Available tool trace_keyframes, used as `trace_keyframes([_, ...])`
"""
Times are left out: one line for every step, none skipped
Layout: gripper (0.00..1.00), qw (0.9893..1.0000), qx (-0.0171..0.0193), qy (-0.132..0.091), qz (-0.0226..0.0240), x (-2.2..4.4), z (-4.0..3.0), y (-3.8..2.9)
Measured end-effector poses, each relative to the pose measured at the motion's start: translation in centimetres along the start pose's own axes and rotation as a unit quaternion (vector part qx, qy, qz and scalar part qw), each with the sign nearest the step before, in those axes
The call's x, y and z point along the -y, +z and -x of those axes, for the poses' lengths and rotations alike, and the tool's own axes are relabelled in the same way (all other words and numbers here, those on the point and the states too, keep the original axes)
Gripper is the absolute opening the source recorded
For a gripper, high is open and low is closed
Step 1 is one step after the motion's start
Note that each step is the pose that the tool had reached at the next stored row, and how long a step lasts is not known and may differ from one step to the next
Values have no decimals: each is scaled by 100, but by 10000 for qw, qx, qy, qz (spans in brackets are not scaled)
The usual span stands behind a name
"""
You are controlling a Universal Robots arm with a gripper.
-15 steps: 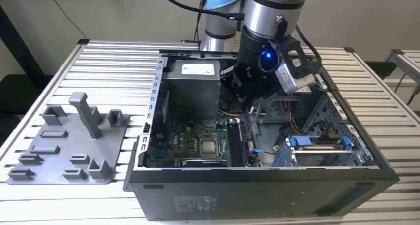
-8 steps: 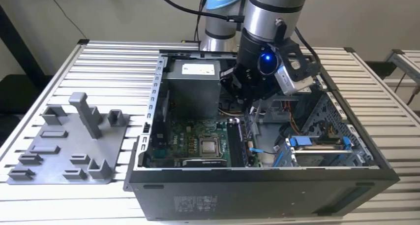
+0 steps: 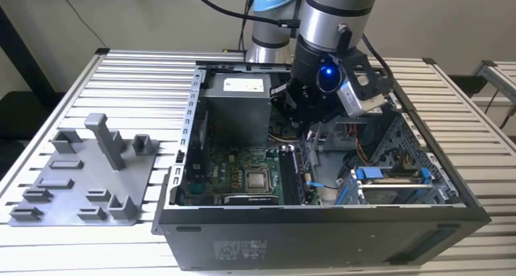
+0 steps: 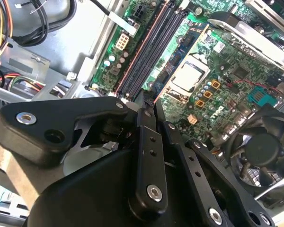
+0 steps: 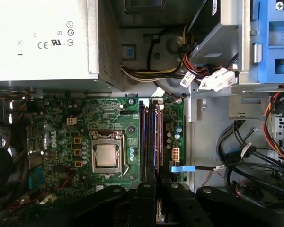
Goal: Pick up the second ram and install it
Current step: 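Insert the second ram into the second slot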
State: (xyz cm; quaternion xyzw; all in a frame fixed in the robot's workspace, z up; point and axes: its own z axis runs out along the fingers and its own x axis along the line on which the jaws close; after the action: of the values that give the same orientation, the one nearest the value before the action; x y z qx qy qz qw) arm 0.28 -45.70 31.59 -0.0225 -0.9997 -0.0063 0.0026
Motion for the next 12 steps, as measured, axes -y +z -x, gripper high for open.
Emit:
trace_keyframes([14, 10000, 0, 0, 0, 0, 0, 1])
trace_keyframes([14, 10000, 0, 0, 0, 0, 0, 2])
trace_keyframes([14, 10000, 0, 0, 0, 0, 0, 4])
trace_keyframes([14, 10000, 0, 0, 0, 0, 0, 4])
trace_keyframes([14, 10000, 1, 0, 1, 0, 0, 7])
trace_keyframes([14, 10000, 1, 0, 2, 0, 0, 15])
trace_keyframes([14, 10000, 1, 0, 1, 0, 0, 23])
trace_keyframes([14, 10000, 0, 0, -2, 0, 0, 34])
trace_keyframes([14, 10000, 1, 0, -2, 0, 0, 47])
trace_keyframes([14, 10000, 1, 0, -1, 1, 0, 61])
trace_keyframes([14, 10000, 1, 0, -3, 1, 0, 74])
trace_keyframes([14, 10000, 0, 0, -8, 1, 0, 89])
